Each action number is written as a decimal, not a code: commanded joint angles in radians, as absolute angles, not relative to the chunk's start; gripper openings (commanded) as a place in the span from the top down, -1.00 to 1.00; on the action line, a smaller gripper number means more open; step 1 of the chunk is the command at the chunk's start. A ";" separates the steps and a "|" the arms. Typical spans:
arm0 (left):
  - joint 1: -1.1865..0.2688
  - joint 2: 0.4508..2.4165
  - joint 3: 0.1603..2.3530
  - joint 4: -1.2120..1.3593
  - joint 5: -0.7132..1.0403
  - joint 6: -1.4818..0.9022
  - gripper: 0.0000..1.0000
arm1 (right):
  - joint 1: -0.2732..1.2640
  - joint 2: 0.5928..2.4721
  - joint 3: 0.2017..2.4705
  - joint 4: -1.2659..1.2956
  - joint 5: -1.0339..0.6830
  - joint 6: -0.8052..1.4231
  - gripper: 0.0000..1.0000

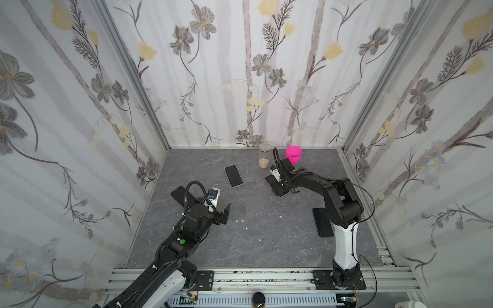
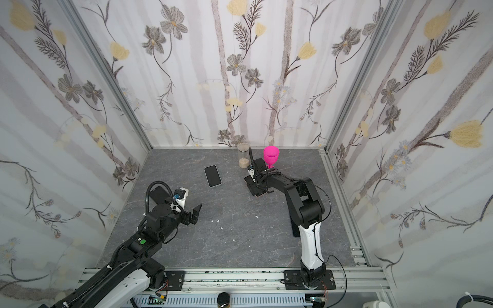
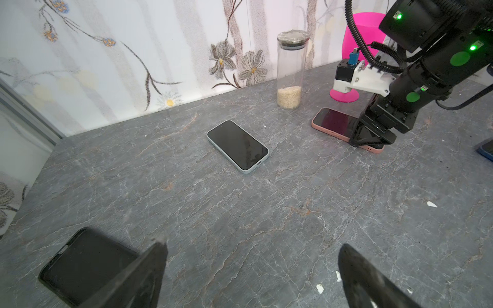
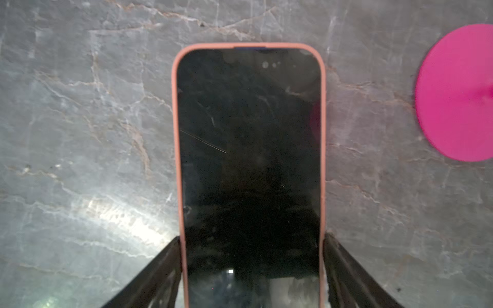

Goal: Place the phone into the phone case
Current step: 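Carry the pink-cased phone farther away and set it down beside the pink goblet, then lower the left gripper onto the empty black phone case while the right draws back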

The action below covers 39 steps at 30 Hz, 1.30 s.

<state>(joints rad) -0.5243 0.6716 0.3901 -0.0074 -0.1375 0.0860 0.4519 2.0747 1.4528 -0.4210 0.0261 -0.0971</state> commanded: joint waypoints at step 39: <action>-0.051 1.248 0.742 -0.151 0.001 -0.232 -0.45 | 0.617 1.377 0.894 -0.111 -0.048 -0.016 -0.81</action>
<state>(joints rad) -0.0830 1.2118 0.7151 -0.1314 -0.0441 -0.1875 0.6033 1.4132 0.9279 -0.1802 -0.0330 -0.0273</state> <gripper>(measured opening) 0.722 0.903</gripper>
